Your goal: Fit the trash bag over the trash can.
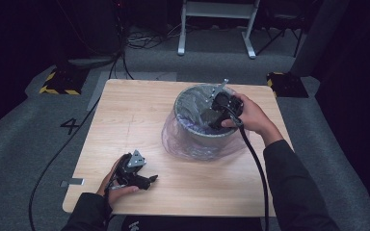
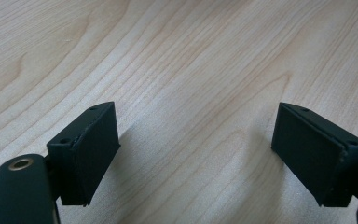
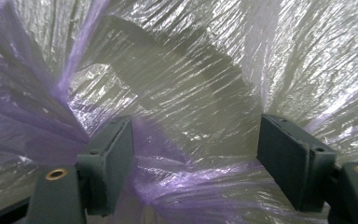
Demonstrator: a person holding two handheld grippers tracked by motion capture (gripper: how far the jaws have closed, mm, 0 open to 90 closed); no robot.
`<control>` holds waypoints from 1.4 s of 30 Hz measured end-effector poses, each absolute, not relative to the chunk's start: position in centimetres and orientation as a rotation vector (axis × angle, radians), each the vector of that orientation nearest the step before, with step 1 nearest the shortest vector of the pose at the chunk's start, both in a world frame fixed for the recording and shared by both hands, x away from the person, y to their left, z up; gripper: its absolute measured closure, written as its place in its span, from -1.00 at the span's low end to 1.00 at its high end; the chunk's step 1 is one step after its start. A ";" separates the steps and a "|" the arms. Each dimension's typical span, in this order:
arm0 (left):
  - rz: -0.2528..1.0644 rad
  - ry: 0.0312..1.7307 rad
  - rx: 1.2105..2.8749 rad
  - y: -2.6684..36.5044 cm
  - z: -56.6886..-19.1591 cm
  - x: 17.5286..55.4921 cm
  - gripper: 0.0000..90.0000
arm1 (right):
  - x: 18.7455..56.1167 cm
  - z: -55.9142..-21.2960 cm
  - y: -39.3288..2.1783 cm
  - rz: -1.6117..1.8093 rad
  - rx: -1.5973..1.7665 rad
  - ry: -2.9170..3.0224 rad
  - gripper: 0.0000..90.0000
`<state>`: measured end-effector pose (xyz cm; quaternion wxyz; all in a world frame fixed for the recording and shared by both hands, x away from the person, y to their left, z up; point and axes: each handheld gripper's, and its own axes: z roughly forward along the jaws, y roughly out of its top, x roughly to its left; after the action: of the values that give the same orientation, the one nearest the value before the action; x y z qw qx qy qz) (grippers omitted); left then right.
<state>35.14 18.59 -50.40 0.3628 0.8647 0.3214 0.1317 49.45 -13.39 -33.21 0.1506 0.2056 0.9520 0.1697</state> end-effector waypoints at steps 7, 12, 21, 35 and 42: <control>0.338 0.827 2.226 18.6 -50.4 35.1 -0.68 | 49.5 -33.3 -13.4 0.487 0.599 2.724 -0.45; 0.340 0.827 2.225 18.6 -50.4 35.1 -0.68 | 49.5 -33.5 -13.1 0.425 0.602 2.719 -0.49; 0.339 0.827 2.226 18.6 -50.4 35.1 -0.68 | 49.1 -32.9 -13.3 0.469 0.601 2.667 -0.56; 0.340 0.827 2.227 18.6 -50.4 35.1 -0.68 | 47.9 -31.2 -14.3 0.754 0.598 2.597 -0.62; 0.340 0.827 2.227 18.6 -50.4 35.1 -0.68 | 47.1 -31.0 -15.0 0.806 0.577 2.514 -0.60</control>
<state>35.14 18.59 -50.40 0.3626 0.8648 0.3213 0.1319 47.08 -14.99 -31.05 0.2178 0.2082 0.9079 0.2913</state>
